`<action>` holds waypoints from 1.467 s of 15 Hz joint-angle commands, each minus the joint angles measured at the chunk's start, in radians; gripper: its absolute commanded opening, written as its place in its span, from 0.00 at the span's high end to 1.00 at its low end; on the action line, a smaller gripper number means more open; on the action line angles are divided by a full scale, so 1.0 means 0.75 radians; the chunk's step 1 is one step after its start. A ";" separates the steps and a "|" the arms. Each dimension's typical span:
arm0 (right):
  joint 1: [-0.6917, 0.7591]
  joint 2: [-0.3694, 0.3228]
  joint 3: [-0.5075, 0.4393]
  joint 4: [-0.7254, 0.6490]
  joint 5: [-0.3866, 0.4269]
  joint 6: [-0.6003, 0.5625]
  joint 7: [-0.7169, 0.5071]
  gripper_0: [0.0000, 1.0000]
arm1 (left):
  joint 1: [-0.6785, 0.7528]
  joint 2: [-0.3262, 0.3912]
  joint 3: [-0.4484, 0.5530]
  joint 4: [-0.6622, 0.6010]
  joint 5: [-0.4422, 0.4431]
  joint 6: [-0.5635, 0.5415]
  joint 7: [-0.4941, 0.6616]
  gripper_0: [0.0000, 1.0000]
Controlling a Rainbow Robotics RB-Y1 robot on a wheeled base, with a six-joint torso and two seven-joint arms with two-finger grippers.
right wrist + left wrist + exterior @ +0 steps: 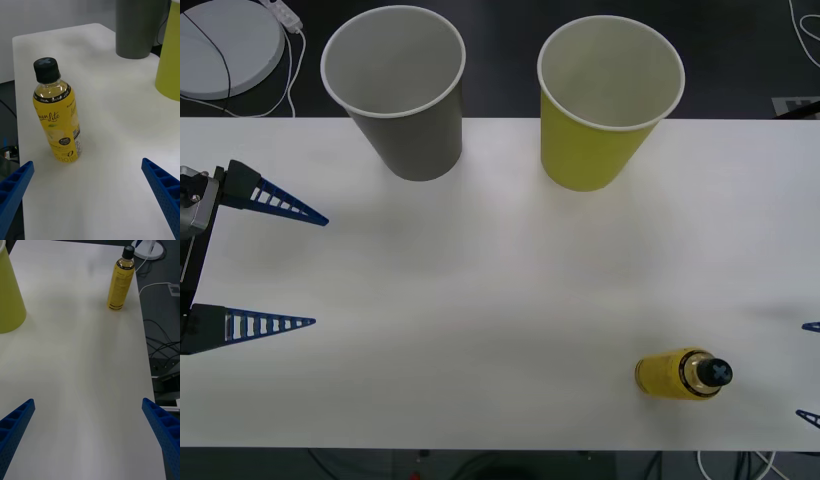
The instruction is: Put the can into the green bin and the plastic bottle into the gray bin
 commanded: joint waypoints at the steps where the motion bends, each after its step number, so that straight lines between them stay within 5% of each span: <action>1: -0.027 0.024 0.036 0.010 0.008 0.020 0.012 0.00 | 0.000 0.000 0.000 0.000 0.000 0.000 0.000 0.00; 22: -0.205 0.116 0.273 -0.061 0.012 -0.005 0.051 0.00 | 0.000 0.000 0.000 0.000 0.000 0.000 0.000 0.00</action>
